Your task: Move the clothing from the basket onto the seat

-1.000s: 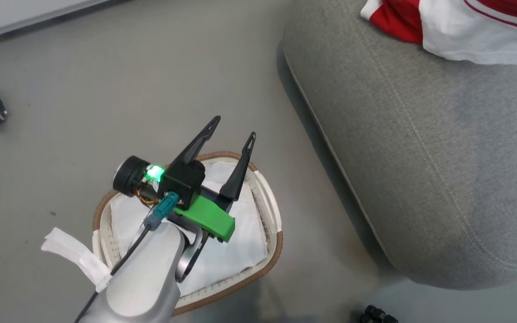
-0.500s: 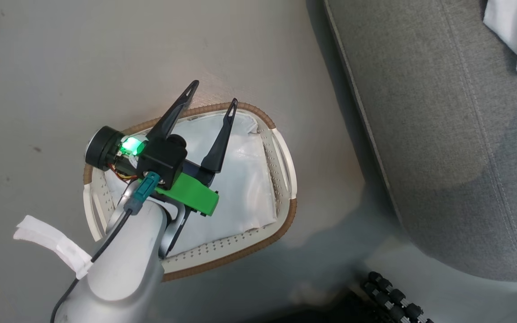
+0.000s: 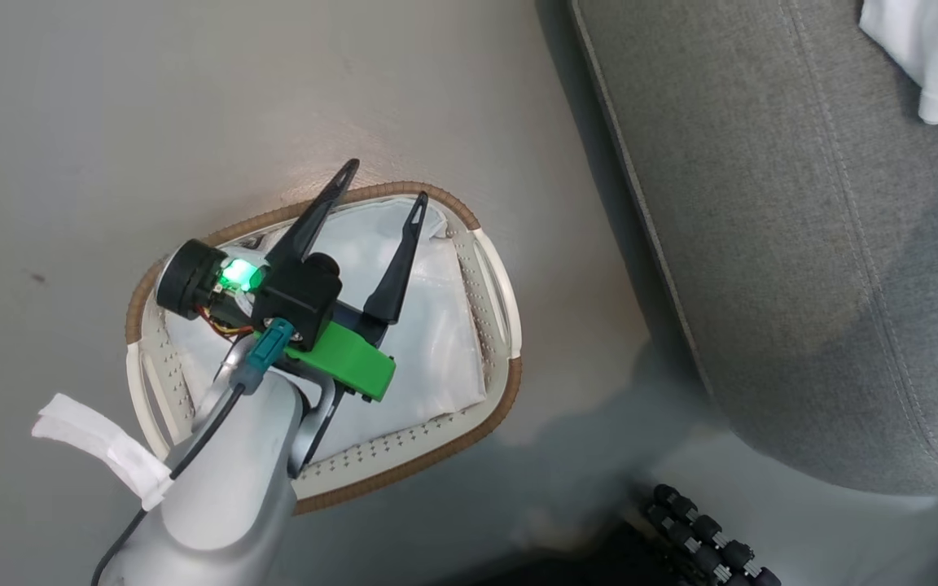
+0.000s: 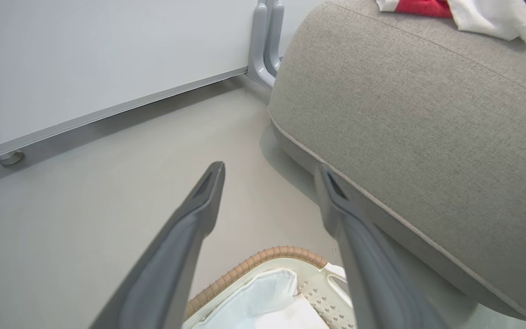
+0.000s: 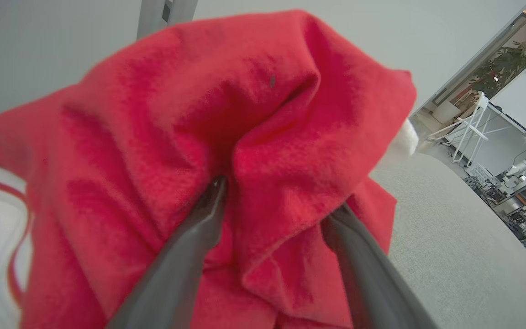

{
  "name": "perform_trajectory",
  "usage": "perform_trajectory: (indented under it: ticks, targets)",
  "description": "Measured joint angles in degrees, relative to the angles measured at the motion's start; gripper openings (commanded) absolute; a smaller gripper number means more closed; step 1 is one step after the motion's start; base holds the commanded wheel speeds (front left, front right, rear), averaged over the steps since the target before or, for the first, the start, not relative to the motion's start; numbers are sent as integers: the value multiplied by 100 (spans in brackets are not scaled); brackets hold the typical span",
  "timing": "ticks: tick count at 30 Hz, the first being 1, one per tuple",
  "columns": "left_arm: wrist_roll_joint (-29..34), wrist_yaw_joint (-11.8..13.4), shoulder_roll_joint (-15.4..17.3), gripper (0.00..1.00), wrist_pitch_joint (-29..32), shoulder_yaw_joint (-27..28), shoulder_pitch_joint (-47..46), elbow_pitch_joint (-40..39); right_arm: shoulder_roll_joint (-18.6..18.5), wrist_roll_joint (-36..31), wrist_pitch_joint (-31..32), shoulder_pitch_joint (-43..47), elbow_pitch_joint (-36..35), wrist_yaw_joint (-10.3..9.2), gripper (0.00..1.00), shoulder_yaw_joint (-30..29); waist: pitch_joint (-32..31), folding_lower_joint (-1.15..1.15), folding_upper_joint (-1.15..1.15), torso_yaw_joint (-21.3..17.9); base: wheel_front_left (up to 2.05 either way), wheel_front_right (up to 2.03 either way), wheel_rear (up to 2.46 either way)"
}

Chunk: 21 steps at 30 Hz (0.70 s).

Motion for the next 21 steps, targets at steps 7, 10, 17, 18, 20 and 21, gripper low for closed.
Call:
perform_trajectory:
  ticks: [7,10,17,18,20,21]
  targets:
    - [-166,-1,-70,100,0,-81,124,148,62,90,0,717,-221,0,100,346,-450,0,0,-108,0,0,0]
    - [-254,-2,-181,100,0,-70,150,146,20,155,0,994,-261,0,100,459,-695,-1,0,-123,0,0,0]
    - [-524,-3,-383,100,0,194,429,91,-144,282,0,1343,-526,0,100,704,-1335,-1,0,-71,0,0,0]
    - [-547,-3,-408,100,0,232,472,85,-165,303,0,1350,-561,0,100,724,-1417,-1,0,-55,0,0,0]
    - [-556,-3,-439,100,0,313,569,77,-182,349,0,1396,-645,0,100,799,-1615,-1,0,-1,0,0,0]
    - [-594,-3,-464,100,0,359,623,76,-177,358,0,1437,-677,0,100,836,-1712,-1,0,33,0,0,0]
